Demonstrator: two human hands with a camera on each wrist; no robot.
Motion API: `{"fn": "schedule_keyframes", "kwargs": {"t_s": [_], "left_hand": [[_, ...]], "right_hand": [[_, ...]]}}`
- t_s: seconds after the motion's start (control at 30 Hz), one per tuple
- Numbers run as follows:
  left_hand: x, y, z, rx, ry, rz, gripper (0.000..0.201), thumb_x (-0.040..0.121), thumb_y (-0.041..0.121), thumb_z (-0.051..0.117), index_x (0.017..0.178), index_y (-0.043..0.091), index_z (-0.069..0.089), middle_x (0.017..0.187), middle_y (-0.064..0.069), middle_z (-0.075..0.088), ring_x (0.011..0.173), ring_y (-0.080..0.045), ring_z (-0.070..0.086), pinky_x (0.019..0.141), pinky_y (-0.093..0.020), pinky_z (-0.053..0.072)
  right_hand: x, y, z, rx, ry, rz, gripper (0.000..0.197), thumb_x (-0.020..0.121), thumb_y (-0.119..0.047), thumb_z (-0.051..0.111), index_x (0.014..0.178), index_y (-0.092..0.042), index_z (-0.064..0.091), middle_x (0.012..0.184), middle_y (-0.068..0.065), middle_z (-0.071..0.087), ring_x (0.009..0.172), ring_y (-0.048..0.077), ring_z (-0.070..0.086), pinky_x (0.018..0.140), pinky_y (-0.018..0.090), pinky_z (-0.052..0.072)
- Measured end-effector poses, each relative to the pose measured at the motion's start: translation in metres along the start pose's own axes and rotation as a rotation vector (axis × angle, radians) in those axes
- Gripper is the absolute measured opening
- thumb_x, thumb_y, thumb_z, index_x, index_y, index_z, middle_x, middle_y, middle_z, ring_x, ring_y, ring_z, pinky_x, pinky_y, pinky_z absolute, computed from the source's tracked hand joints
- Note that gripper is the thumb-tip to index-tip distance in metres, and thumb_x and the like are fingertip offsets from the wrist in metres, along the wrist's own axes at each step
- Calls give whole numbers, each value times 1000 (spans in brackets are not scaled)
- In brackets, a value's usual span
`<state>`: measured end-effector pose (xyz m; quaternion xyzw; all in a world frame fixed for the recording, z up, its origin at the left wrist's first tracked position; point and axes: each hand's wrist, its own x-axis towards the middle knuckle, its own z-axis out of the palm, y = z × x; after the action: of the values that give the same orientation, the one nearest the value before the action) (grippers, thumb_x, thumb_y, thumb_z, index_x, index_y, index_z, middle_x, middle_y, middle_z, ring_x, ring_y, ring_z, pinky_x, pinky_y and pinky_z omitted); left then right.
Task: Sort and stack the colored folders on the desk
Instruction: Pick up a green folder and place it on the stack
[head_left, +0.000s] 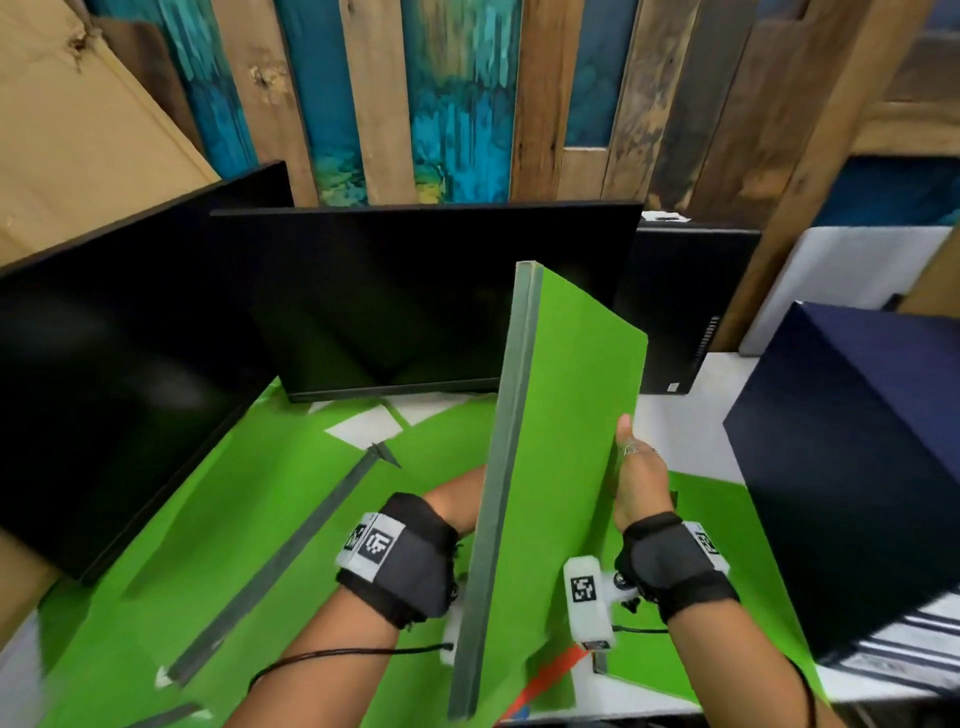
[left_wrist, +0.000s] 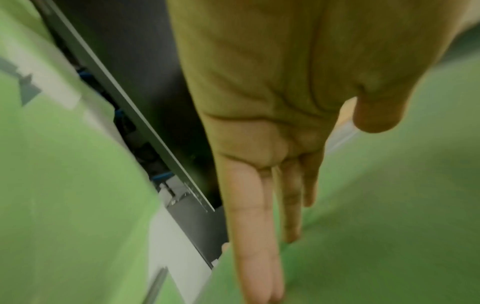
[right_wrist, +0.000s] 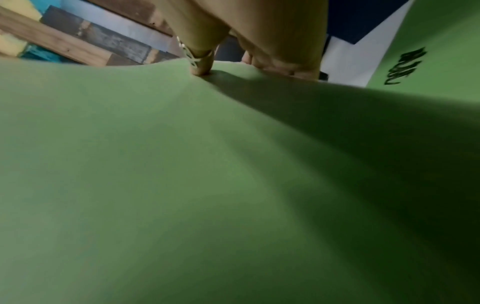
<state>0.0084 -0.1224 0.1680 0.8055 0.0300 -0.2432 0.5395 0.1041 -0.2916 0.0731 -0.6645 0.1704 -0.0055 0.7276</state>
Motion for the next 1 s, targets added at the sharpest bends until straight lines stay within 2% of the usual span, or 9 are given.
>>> {"fn": "schedule_keyframes", "kwargs": {"t_s": [0.03,0.1,0.2,0.3,0.37,0.5,0.6,0.8,1.0], "left_hand": [[2,1,5,-65,-72,35,38,96,30,38,62,14,36,58,-2,38,51,-1,36,46,-1,33],[4,2,10,-237,-219,101,52,86,63,28,97,19,53,71,13,58,57,6,54,56,-4,45],[21,-8,7,-370,-446,181,93,53,86,49,120,22,40,80,23,67,70,5,63,64,-15,53],[33,-15,9,-415,-486,185,99,33,84,65,105,20,46,76,12,65,64,4,63,65,-15,54],[33,-13,15,-404,-450,157,94,24,76,75,93,19,48,75,6,58,61,3,61,61,-14,53],[57,-23,24,13,-164,108,63,75,23,76,125,15,38,116,-5,59,97,-13,57,86,-27,52],[86,-40,42,136,26,147,59,79,-1,67,123,8,28,121,-10,54,107,-21,55,93,-26,46],[133,-64,91,295,233,90,57,80,-1,66,128,1,36,122,-17,54,113,-30,55,95,-31,46],[146,-86,118,764,154,23,89,83,39,63,148,6,12,148,-13,21,136,-31,20,115,-35,21]], "right_hand": [[0,5,-3,11,49,13,35,93,-47,47,83,-15,57,85,11,57,85,24,53,77,30,43],[4,15,-12,18,109,21,46,93,-51,45,97,-6,56,90,13,56,96,25,50,93,36,40],[10,26,-32,21,138,43,50,91,-58,39,106,-13,54,115,5,56,111,23,50,108,47,35],[12,31,-55,-102,232,21,52,96,-48,36,97,2,52,94,5,48,92,19,43,90,38,42],[11,32,-72,-193,338,-16,44,96,-45,41,82,-4,48,83,11,48,86,22,44,71,32,38],[7,28,-101,-292,531,-28,33,91,-31,57,109,-9,40,118,26,57,109,36,56,90,37,40],[10,35,-114,-466,491,-29,59,84,-31,67,128,-4,40,129,28,50,119,37,48,97,42,38],[11,47,-127,-1075,280,159,106,74,-68,58,148,-6,14,152,23,18,140,38,20,112,52,19],[21,57,-132,-1325,-89,167,104,77,-69,53,151,-22,-2,156,12,-20,145,33,-15,115,57,3]]}}
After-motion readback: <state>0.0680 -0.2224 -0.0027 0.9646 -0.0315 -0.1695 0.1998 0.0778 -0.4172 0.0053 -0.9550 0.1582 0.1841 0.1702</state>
